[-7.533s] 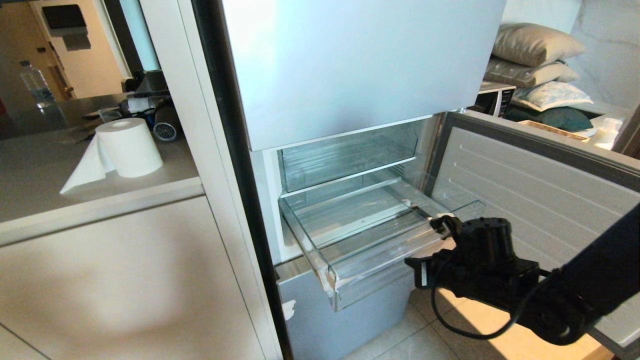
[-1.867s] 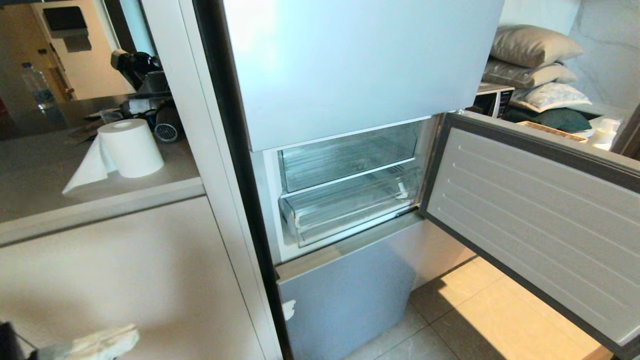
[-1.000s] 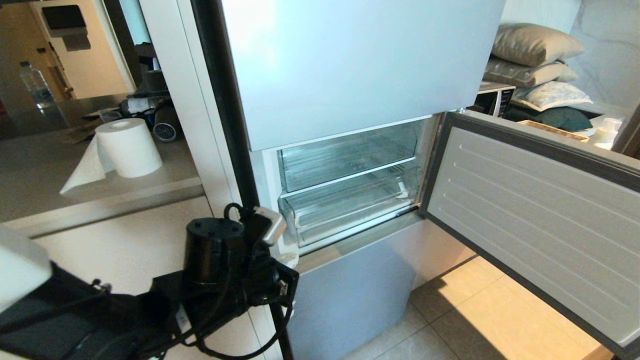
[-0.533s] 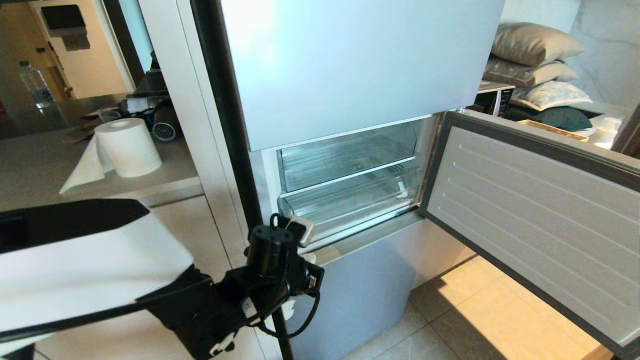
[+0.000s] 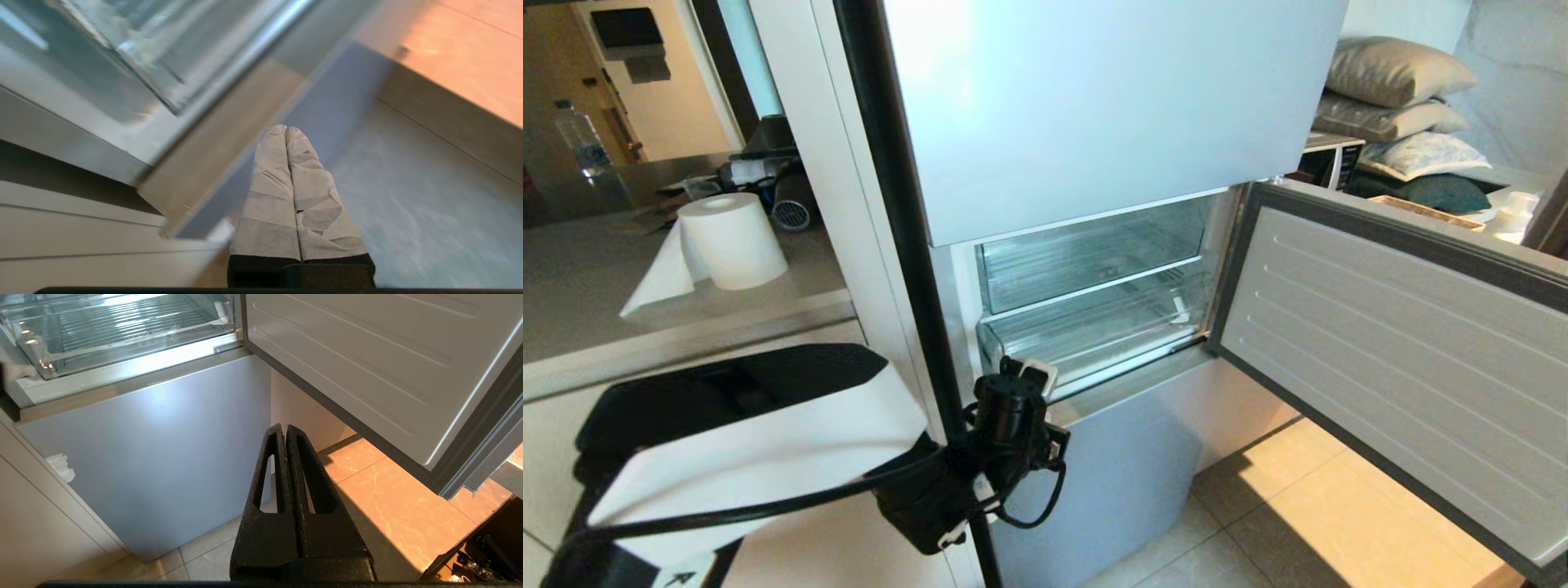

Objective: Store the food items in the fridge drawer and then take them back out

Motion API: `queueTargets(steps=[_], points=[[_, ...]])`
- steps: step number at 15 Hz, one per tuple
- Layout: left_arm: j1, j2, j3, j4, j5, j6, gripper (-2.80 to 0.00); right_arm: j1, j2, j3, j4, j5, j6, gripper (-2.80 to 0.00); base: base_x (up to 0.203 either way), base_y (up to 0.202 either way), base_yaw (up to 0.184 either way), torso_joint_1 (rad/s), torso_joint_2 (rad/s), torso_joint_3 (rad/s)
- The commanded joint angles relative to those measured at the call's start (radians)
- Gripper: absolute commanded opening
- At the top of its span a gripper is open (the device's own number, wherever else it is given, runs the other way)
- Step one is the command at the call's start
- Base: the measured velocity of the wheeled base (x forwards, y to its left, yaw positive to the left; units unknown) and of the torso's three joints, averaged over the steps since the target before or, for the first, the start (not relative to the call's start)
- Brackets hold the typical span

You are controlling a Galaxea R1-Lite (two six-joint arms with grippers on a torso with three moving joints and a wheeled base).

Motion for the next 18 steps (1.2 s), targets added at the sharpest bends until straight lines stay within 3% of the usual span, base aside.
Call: queueTargets(steps=[1, 6, 13, 16, 18], points=[[0.023, 0.068, -0.076, -0.006, 0.025, -0.001, -2.80, 0.000, 0.000, 0.001, -0.002, 0.000, 0.000, -2.80, 0.000, 0.000, 0.000, 0.000, 0.00, 0.000], [0.076, 0.120, -0.241, -0.005, 0.130, -0.011, -2.80, 0.000, 0.000, 0.001, -0.002, 0.000, 0.000, -2.80, 0.000, 0.000, 0.000, 0.000, 0.00, 0.000], [0.147, 0.168, -0.354, 0.029, 0.151, -0.008, -2.80, 0.000, 0.000, 0.001, -0.002, 0.000, 0.000, -2.80, 0.000, 0.000, 0.000, 0.000, 0.00, 0.000], [0.150, 0.173, -0.365, 0.033, 0.166, -0.008, -2.80, 0.000, 0.000, 0.001, -0.002, 0.000, 0.002, -2.80, 0.000, 0.000, 0.000, 0.000, 0.00, 0.000], [0.135, 0.132, -0.304, 0.018, 0.162, -0.011, -2.80, 0.000, 0.000, 0.001, -0.002, 0.000, 0.002, -2.80, 0.000, 0.000, 0.000, 0.000, 0.00, 0.000]])
